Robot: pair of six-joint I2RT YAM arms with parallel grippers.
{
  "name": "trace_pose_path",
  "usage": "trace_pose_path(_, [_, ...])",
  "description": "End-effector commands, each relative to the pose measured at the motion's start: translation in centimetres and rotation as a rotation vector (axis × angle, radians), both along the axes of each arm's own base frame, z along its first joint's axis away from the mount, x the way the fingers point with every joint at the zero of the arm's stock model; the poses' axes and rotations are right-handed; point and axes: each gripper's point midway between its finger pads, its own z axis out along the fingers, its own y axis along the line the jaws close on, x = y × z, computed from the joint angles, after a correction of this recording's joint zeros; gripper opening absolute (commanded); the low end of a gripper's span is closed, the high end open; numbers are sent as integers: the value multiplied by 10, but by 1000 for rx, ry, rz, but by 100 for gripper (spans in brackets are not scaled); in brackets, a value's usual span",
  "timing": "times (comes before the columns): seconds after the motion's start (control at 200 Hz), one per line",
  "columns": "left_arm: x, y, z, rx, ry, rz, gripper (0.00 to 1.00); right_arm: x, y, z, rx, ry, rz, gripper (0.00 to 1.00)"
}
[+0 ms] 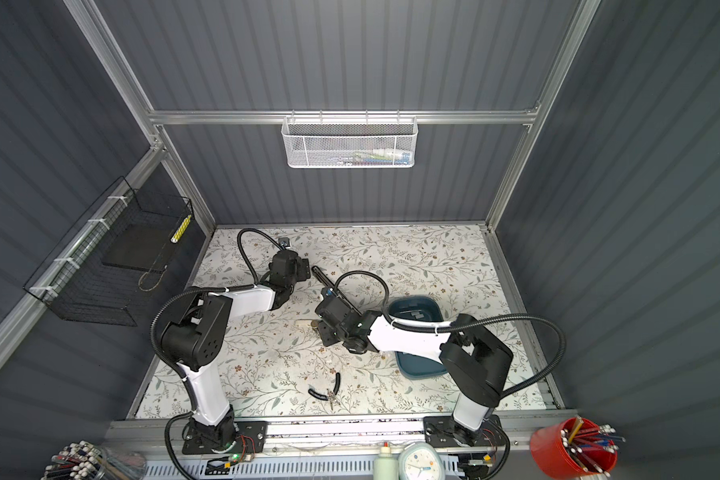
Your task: Load the staples into the stapler
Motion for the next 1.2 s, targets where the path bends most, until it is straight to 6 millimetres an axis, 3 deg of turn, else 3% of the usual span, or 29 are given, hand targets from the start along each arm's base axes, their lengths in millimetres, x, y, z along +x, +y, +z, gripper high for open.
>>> trace_pose_path(0.0, [3,2,2,-13,-33,-19,86,3,15,-1,31,17,-1,50])
trace_pose_path(0.12, [-4,-16,1,13,-34,-176,88,9,22,-14,4,32,-9,48])
trace_pose_path(0.57, [-32,6,8,-21,72,-132,89,19,30,-45,-10,99,-35,35])
trace_pose_path(0.901, [-42,0,14,-60,93,-169,92,19,24,-52,27,127,-63,20])
trace_pose_path(1.196, [-40,-10,12,-95,85,-208,98,19,11,-64,54,164,-89,14])
